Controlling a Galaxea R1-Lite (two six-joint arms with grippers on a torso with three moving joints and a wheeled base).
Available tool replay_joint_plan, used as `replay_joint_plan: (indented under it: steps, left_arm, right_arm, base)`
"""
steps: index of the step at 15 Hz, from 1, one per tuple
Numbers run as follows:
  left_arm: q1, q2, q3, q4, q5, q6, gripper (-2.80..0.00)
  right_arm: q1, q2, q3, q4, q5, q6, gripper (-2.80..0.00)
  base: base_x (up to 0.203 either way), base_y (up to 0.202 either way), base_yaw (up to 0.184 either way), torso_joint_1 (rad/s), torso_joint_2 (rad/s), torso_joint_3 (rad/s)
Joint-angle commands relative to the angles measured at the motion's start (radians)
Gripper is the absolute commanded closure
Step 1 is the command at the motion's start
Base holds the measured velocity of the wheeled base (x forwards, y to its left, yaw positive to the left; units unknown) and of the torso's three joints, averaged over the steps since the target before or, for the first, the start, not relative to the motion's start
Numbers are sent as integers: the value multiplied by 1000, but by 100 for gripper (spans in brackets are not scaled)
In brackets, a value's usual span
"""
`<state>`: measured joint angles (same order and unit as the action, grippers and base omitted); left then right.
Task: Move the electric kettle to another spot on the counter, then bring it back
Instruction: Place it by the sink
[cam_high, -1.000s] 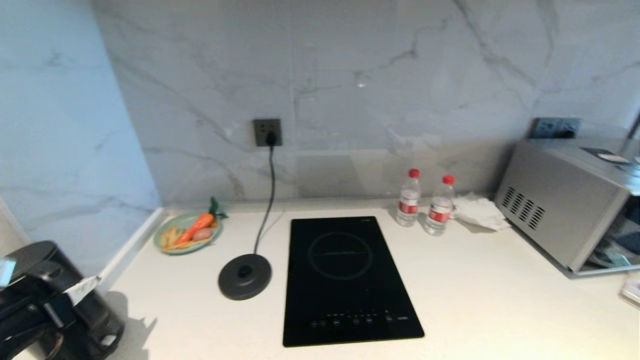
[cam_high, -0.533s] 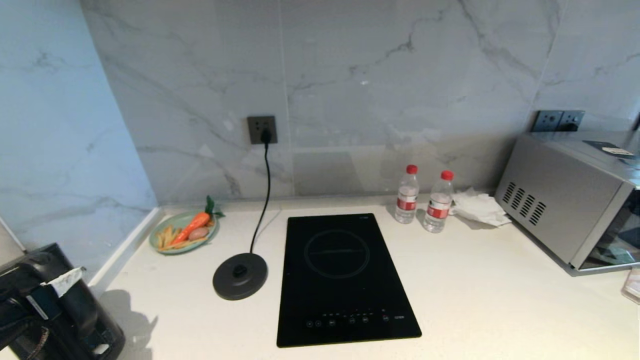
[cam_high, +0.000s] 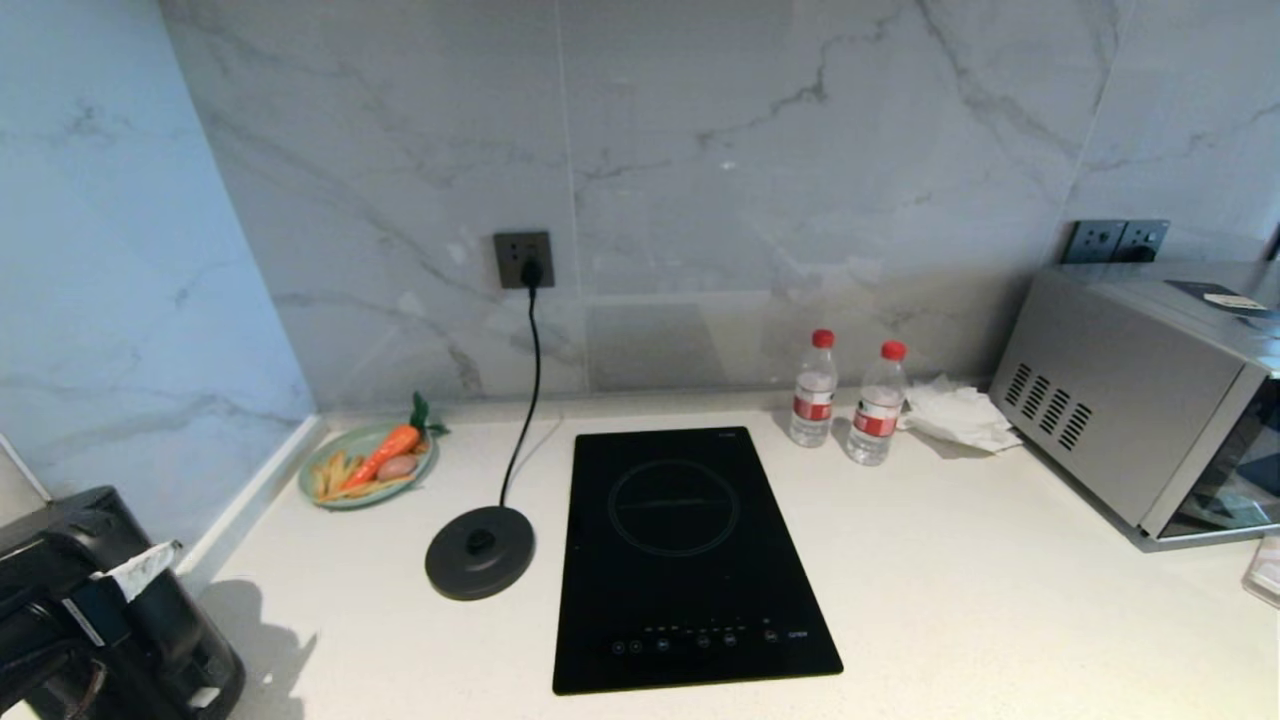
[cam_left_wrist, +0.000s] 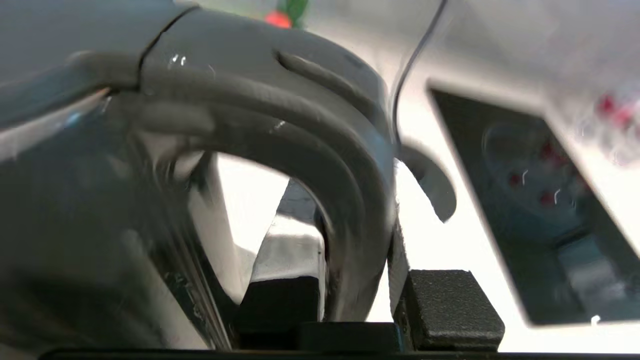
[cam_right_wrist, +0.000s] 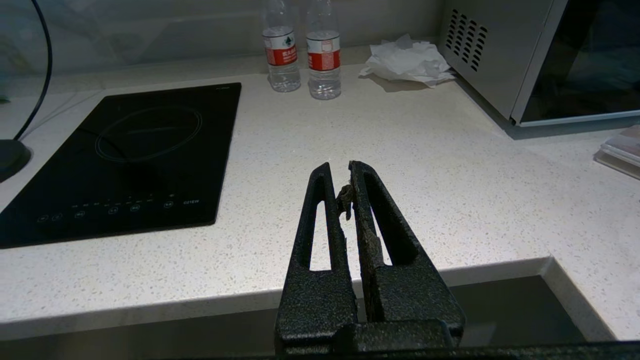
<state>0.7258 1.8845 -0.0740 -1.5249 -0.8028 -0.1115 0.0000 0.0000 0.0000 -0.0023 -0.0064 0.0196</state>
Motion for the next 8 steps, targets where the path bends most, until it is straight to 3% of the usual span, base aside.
replay_joint_plan:
  steps: [1,4,5,8]
  left_arm:
    - [51,80,18,-5,-41,79,0]
    - [179,189,41,-5,-169,276,0]
    - [192,214,48,-5,-187,312,0]
    - [196,223,51,-5,-193,325,0]
  right_arm:
    - [0,0,0,-1,0,0,0]
    - [0,0,0,-1,0,0,0]
    - [0,0,0,-1,0,0,0]
    - [0,0,0,-1,0,0,0]
  base:
    - [0,0,0,0,0,0]
    - [0,0,0,0,0,0]
    - [0,0,0,0,0,0]
    - [0,0,0,0,0,0]
